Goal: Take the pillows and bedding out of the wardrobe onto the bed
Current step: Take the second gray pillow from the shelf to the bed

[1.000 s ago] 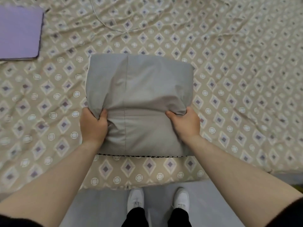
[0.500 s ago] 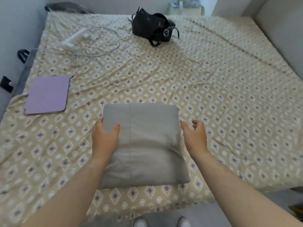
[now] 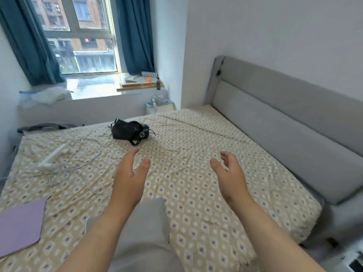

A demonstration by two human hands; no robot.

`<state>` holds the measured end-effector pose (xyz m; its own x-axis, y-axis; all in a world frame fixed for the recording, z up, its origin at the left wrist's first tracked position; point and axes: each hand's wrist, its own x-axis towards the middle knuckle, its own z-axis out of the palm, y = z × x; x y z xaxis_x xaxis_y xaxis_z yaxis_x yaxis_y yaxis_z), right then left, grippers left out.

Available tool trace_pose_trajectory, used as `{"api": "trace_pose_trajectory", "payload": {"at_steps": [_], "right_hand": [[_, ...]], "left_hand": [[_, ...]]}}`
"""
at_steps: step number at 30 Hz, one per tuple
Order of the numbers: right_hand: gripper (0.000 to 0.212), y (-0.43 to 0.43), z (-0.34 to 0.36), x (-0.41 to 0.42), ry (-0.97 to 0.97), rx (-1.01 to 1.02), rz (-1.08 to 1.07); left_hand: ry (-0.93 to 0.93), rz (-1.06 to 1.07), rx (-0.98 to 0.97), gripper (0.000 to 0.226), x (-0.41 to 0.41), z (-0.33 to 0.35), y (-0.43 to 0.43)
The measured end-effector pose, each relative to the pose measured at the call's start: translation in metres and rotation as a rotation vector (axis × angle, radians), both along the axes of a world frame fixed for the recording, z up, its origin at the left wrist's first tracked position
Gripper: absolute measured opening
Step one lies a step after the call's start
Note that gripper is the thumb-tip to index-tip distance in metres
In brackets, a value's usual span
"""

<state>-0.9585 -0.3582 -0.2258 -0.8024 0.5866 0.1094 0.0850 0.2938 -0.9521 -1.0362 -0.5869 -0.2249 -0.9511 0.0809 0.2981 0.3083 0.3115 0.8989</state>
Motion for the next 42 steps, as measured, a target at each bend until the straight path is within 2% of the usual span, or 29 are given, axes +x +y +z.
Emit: {"api": "trace_pose_trajectory", "payload": {"at_steps": [5, 8, 13, 20, 23, 26, 31, 37, 42], "right_hand": [[0.041, 0.072, 0.06, 0.064, 0.103, 0.069, -0.071], [0.042, 0.117, 0.096, 0.109, 0.152, 0.121, -0.122], [0.035, 0.196, 0.148, 0.206, 0.222, 0.183, -0.282], [0.038, 0.26, 0.186, 0.361, 0.261, 0.253, -0.563], [0.034, 0.273, 0.195, 0.429, 0.227, 0.263, -0.705], [0.035, 0.278, 0.202, 0.49, 0.213, 0.267, -0.867], [0.035, 0.273, 0.204, 0.577, 0.257, 0.278, -1.171], [0.036, 0.255, 0.202, 0.642, 0.299, 0.286, -1.495], [0.041, 0.232, 0.195, 0.674, 0.252, 0.289, -1.759]], "left_hand": [[0.071, -0.166, 0.091, 0.062, 0.032, 0.067, 0.088], [0.133, -0.271, 0.113, 0.061, 0.06, 0.103, 0.146], [0.166, -0.478, 0.167, 0.059, 0.128, 0.154, 0.245], [0.166, -0.828, 0.315, 0.051, 0.227, 0.175, 0.367], [0.098, -1.02, 0.38, 0.035, 0.273, 0.182, 0.419], [0.058, -1.204, 0.434, 0.04, 0.323, 0.193, 0.468], [-0.016, -1.524, 0.482, 0.036, 0.413, 0.208, 0.539], [-0.102, -1.841, 0.447, 0.038, 0.498, 0.206, 0.594], [-0.188, -2.078, 0.423, 0.037, 0.556, 0.2, 0.622]]}}
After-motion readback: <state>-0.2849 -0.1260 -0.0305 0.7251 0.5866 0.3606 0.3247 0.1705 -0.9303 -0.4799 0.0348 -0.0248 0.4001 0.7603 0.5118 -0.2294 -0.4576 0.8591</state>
